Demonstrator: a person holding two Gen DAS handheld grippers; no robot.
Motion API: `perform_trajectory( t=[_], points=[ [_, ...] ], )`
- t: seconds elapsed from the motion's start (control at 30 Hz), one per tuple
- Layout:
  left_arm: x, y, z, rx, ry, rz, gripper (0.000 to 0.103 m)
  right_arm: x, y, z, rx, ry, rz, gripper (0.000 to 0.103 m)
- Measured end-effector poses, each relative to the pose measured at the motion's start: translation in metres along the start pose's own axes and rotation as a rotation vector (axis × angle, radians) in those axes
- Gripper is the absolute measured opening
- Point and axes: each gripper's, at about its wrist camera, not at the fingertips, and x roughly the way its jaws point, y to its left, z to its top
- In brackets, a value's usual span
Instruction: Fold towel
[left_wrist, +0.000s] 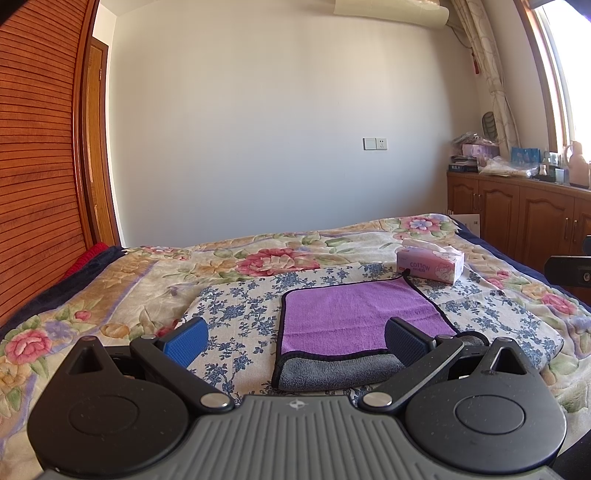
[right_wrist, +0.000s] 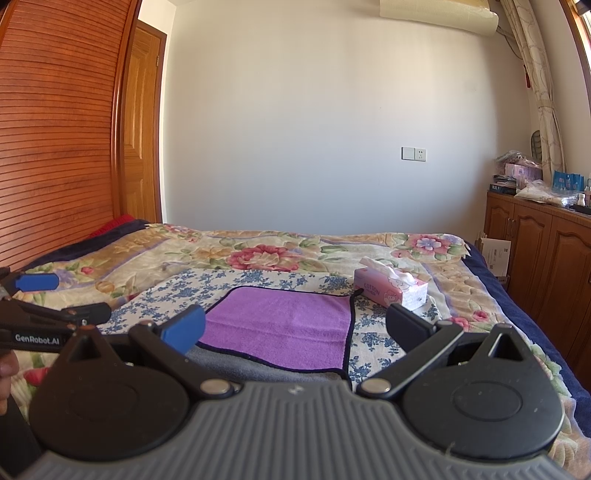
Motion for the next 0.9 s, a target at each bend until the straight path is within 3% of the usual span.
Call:
perform_trajectory(
  t=[0.9],
  points=[
    [0.026,0.005,0.005,-0.017,0.033,-0.004,0.103,0.026,-0.008,0.002,0.017,0.025,-0.007,0.103]
  ],
)
